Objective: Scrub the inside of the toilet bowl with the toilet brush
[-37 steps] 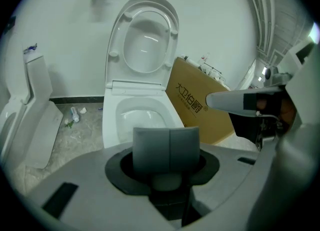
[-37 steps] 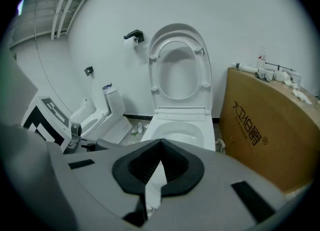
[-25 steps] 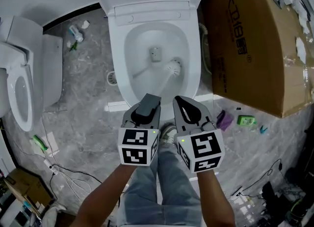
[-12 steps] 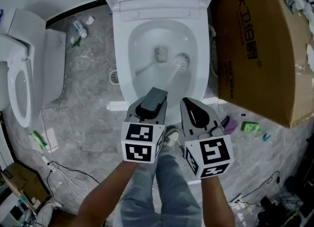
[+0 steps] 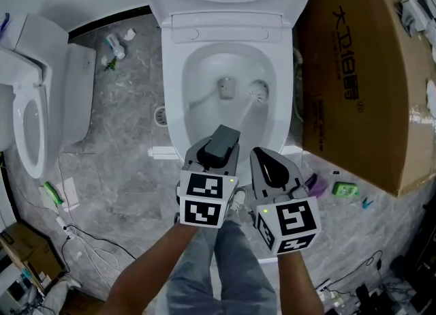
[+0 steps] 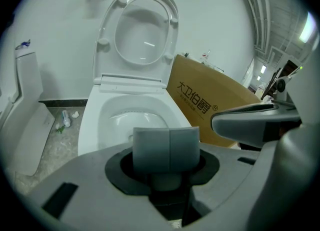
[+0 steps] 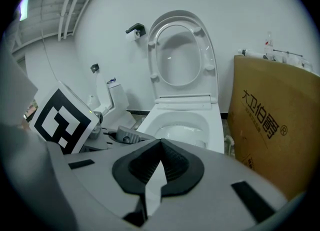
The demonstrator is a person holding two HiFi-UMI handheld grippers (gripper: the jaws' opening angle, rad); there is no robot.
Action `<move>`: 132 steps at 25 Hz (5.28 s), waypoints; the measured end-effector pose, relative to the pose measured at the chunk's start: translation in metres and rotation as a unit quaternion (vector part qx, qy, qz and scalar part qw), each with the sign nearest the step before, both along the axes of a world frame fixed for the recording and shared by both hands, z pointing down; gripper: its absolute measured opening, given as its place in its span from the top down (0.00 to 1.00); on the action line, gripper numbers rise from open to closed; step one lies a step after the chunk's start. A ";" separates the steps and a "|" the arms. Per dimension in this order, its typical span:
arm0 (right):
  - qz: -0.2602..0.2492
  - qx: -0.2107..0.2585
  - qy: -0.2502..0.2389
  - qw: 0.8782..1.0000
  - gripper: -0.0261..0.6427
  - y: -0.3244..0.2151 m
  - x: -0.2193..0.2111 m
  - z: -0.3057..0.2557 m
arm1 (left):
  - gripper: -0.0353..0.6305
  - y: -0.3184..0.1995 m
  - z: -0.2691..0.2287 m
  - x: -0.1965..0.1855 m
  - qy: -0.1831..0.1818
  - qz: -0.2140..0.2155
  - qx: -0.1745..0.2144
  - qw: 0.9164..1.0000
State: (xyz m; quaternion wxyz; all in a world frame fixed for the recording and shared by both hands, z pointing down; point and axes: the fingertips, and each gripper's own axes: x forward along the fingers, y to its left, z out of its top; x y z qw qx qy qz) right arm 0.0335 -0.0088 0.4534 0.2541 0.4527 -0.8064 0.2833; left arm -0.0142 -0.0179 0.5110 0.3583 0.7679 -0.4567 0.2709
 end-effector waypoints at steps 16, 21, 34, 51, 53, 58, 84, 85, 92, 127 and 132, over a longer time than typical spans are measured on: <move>0.003 -0.012 -0.013 1.000 0.96 -0.027 -0.006 0.010 | 0.72 -0.057 0.005 -0.025 -0.031 -0.005 0.016 0.999; 0.002 -0.017 -0.019 1.000 0.96 -0.027 -0.011 0.014 | 0.72 -0.065 0.008 -0.044 -0.041 -0.019 0.016 0.999; -0.023 -0.012 -0.012 1.000 0.96 -0.020 -0.024 0.015 | 0.72 -0.059 -0.007 -0.097 -0.066 -0.080 0.021 0.994; -0.024 -0.009 0.003 1.000 0.96 0.004 -0.016 0.013 | 0.72 -0.003 -0.010 -0.124 -0.102 -0.093 -0.015 0.990; -0.020 -0.009 0.006 1.000 0.96 0.007 -0.013 0.014 | 0.72 0.005 -0.010 -0.123 -0.106 -0.086 -0.021 0.990; -0.008 -0.009 0.008 1.000 0.96 0.011 -0.005 0.014 | 0.72 0.031 -0.010 -0.117 -0.110 -0.075 -0.038 0.990; -0.001 -0.005 0.014 1.000 0.96 0.017 0.010 0.008 | 0.72 0.110 -0.008 -0.078 -0.064 -0.033 -0.113 0.991; -0.001 -0.005 0.013 1.000 0.96 0.017 0.010 0.008 | 0.72 0.112 -0.008 -0.076 -0.062 -0.032 -0.113 0.991; -0.003 -0.005 0.011 1.000 0.96 0.016 0.009 0.007 | 0.72 0.112 -0.012 -0.062 -0.055 -0.020 -0.110 0.992; 0.027 -0.016 0.010 0.999 0.96 -0.003 0.026 0.019 | 0.72 0.014 -0.008 0.002 -0.036 0.023 -0.039 0.998; 0.029 -0.019 0.009 0.999 0.96 -0.006 0.023 0.022 | 0.72 0.002 -0.007 -0.002 -0.034 0.025 -0.031 0.999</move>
